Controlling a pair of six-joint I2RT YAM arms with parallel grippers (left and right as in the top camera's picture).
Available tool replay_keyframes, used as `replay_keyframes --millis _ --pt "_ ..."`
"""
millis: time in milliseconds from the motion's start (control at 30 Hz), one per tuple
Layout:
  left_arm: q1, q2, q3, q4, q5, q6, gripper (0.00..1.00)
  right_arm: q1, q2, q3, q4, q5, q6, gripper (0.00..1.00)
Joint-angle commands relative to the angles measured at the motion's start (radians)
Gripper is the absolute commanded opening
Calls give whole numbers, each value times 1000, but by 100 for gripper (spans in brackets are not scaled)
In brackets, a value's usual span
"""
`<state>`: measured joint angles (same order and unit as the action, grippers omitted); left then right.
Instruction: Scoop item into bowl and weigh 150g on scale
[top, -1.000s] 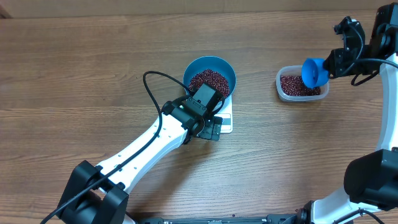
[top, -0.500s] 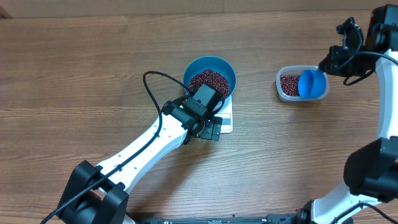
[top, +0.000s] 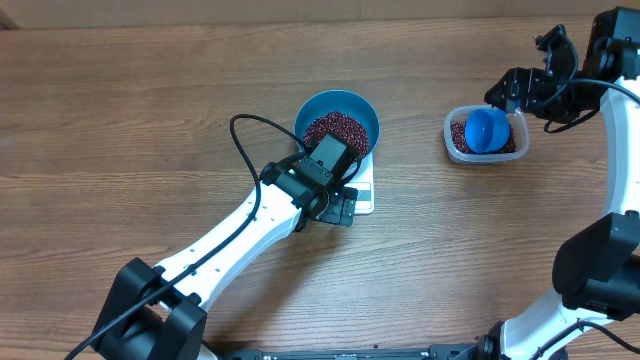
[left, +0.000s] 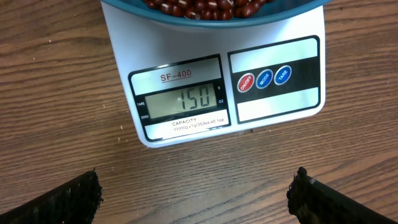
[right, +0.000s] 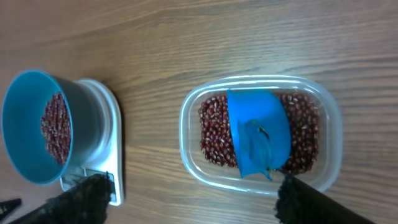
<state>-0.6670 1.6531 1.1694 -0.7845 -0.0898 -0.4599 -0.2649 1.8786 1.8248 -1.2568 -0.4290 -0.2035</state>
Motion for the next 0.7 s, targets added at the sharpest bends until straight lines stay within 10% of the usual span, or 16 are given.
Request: replay_keyframes --millis 0,667 --pt "2 -6 -2 0 2 19 100 0 -3 -6 12 69 2 98" --pt "2 -6 -2 0 2 19 100 3 -2 -99 216 226 182 100"
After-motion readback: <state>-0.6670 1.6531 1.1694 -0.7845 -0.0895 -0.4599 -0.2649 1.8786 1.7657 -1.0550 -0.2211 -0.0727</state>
